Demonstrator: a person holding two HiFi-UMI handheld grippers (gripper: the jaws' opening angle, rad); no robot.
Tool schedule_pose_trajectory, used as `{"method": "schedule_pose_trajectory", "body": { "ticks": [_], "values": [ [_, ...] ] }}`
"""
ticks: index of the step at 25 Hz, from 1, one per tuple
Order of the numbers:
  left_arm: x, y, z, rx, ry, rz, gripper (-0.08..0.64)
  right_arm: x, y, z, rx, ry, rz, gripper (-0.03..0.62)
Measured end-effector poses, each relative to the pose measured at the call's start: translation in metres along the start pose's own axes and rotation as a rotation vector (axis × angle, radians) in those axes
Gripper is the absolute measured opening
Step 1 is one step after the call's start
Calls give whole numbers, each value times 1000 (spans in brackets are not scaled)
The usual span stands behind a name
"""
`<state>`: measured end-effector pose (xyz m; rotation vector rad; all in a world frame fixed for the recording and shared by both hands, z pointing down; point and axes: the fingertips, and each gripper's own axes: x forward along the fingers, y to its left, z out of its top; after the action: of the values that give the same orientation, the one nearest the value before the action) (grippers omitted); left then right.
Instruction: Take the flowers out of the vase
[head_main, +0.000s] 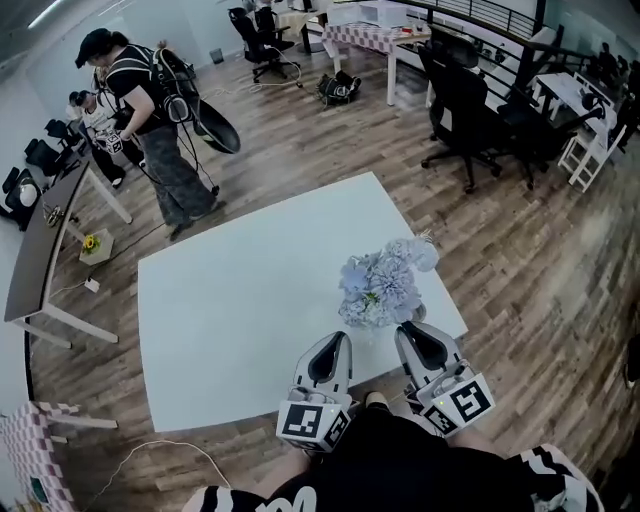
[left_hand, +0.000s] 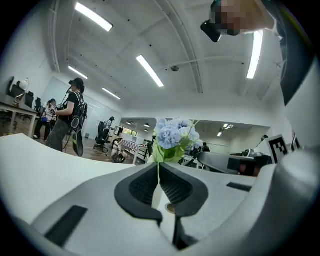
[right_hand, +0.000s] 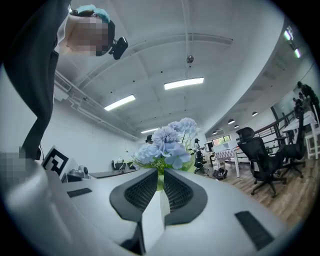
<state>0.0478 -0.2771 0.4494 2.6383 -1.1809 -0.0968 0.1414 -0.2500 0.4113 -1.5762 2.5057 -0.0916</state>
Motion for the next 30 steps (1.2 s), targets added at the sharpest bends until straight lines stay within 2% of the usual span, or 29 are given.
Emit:
{"method": "schedule_pose_trajectory", "body": {
  "ticks": [3, 5, 8, 11, 15, 19, 24, 27, 30],
  "values": [
    [-1, 1, 2, -5, 2, -20, 5, -5, 2, 9, -23, -24, -12, 41],
    [0, 2, 2, -1, 1, -28, 5, -7, 2, 10, -17, -23, -14, 163],
    [2, -1, 4, 9, -4, -42, 5, -8, -3, 8, -10, -4, -25, 207],
    [0, -2, 5, 11, -2, -49, 5, -7, -6, 14, -55, 9, -21, 249],
    [-4, 5, 4, 4, 3, -38, 5, 4, -14, 26, -65, 2, 1, 273],
    [-6, 8, 7, 10, -6, -26, 5, 13, -8, 15, -98, 62, 68, 279],
    [-6, 13, 6, 10, -2, -9, 5, 16, -12, 15, -129, 47, 68, 279],
    [-7, 18, 8, 10, -1, 4, 5, 19, -9, 25, -224, 14, 118, 279],
    [-5, 21, 9, 13, -2, 11, 5, 22, -4, 30, -331, 21, 180, 279]
  ]
}}
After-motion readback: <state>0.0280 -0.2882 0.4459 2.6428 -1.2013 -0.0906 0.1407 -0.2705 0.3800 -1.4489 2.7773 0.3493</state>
